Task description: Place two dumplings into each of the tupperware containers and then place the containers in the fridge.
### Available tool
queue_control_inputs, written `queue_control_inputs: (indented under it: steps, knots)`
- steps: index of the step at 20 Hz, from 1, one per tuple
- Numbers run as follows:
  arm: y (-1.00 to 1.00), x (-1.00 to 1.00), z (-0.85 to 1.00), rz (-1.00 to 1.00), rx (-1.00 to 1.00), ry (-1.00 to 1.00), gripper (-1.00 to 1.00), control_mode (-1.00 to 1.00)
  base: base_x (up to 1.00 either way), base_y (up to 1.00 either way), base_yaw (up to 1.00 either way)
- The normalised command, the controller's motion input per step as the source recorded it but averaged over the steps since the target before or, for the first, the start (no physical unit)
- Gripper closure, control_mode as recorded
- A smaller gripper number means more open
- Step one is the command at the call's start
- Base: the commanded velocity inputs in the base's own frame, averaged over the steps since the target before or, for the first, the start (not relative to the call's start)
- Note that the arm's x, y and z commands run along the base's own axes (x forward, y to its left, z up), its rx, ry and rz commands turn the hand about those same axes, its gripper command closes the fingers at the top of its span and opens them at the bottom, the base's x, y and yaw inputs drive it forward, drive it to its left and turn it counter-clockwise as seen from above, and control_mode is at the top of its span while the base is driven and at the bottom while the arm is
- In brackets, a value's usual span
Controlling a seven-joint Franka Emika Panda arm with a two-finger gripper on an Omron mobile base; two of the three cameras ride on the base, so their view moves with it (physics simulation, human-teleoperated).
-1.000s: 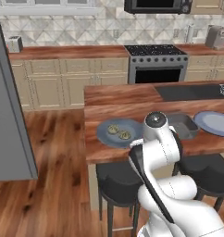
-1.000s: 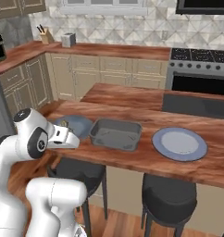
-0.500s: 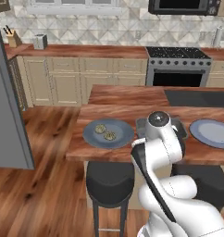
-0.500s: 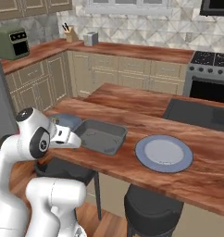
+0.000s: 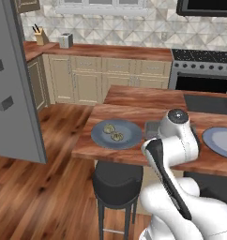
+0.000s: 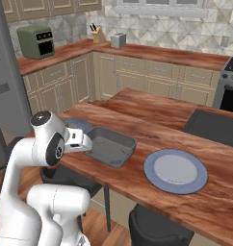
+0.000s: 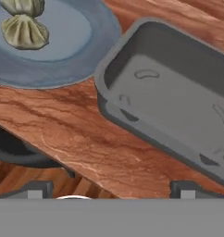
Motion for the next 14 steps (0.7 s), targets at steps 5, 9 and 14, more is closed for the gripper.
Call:
queue_control_inputs:
  steps: [5,9,14]
  knots:
    - [0.35,0.09,0.01,0.17,0.03,0.0,-1.0,-1.0,0.0,0.0,0.0]
    - [0.76,0.14,0.04,-0.1,-0.01,-0.01,-1.0,-1.0,0.0,0.0,0.0]
    - [0.43,0.62,0.24,0.0,0.01,0.0,-1.0,-1.0,0.0,0.0,0.0]
